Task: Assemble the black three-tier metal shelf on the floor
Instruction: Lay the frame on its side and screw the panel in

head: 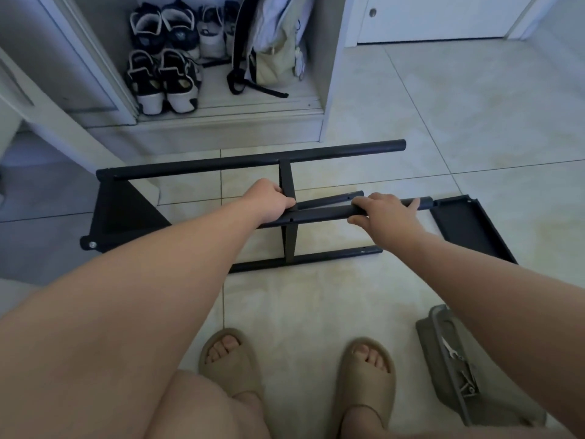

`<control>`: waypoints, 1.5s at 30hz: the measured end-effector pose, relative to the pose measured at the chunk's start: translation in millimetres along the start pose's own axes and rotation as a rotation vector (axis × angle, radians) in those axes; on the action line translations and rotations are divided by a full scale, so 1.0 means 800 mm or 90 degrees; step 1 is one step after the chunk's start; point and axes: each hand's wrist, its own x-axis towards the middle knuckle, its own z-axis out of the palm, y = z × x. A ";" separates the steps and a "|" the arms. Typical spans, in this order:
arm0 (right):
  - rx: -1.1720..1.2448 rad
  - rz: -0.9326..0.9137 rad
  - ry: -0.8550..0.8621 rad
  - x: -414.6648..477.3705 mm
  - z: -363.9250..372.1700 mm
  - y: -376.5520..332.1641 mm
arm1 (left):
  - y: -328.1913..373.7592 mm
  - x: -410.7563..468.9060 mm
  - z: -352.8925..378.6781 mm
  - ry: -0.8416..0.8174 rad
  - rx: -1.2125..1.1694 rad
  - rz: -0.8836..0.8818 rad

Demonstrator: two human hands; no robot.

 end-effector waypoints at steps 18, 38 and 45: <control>-0.022 0.151 -0.100 -0.192 0.057 0.251 | 0.090 -0.097 0.261 -0.259 0.456 0.492; 0.132 0.205 -0.276 -0.158 0.240 0.321 | 0.079 -0.048 0.440 -0.413 0.009 0.005; 0.116 0.253 -0.226 -0.142 0.247 0.331 | 0.047 -0.039 0.409 -0.426 -0.101 -0.187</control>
